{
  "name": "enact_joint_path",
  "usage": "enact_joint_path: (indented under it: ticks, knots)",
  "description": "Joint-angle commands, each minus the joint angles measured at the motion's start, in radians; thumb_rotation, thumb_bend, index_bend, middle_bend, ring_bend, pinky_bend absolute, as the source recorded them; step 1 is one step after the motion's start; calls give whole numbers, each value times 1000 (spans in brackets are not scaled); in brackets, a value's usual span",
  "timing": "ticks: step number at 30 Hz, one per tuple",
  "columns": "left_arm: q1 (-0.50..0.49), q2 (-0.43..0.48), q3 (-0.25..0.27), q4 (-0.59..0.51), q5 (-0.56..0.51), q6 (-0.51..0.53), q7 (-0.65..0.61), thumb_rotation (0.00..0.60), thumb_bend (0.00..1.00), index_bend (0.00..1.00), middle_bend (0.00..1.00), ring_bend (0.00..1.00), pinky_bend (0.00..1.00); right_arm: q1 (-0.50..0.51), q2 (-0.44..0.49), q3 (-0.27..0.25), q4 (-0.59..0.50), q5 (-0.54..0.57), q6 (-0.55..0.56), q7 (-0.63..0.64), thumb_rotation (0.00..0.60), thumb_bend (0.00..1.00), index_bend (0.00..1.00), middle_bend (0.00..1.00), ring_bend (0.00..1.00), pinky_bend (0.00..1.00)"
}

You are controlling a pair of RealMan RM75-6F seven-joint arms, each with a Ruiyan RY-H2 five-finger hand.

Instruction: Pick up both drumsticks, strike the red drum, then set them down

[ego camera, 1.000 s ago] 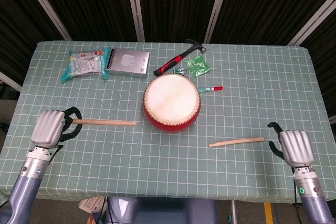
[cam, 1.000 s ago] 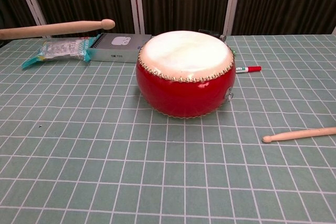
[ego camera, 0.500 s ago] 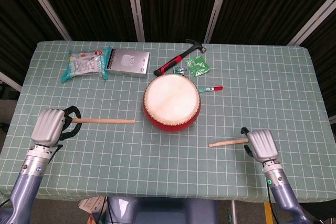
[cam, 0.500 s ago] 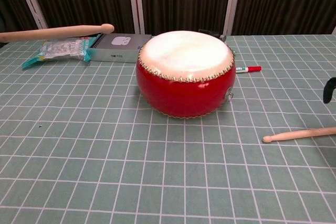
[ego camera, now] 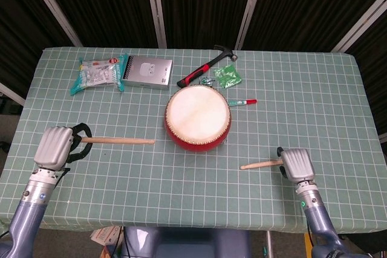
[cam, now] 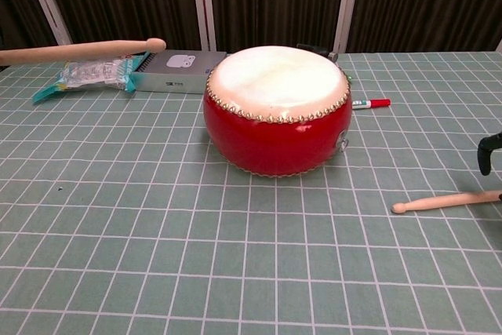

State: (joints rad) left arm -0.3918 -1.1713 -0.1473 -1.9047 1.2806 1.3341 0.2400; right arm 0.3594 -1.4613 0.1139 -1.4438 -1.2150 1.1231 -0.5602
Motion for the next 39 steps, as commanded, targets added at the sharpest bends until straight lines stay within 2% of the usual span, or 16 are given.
enact_joint_path:
  ticks: [1, 16, 27, 31, 36, 39]
  knots:
    - [-1, 0, -3, -1, -1, -2, 1, 600, 556, 762, 1000, 1000, 1000, 8, -11, 4, 24, 22, -13, -1, 600, 340, 448, 981, 1000, 989]
    - [0, 2, -6, -5, 1, -9, 5, 600, 556, 762, 1000, 1000, 1000, 21, -25, -5, 87, 80, -44, 2, 600, 341, 449, 980, 1000, 989]
    - [-2, 3, -12, -18, -7, -13, 17, 600, 556, 762, 1000, 1000, 1000, 29, -47, -12, 136, 105, -57, 0, 600, 364, 514, 980, 1000, 989]
    - [6, 7, -7, -11, -3, -10, 6, 600, 556, 762, 1000, 1000, 1000, 32, -56, -17, 153, 115, -67, -5, 600, 405, 578, 980, 1000, 989]
    - [6, 12, -10, -12, -3, -12, -1, 600, 556, 762, 1000, 1000, 1000, 35, -60, -20, 161, 124, -70, -9, 600, 525, 805, 982, 1000, 989]
    - [6, 12, -11, -10, -5, -13, -2, 600, 556, 762, 1000, 1000, 1000, 35, -49, -19, 140, 120, -62, -9, 600, 555, 847, 983, 1000, 989]
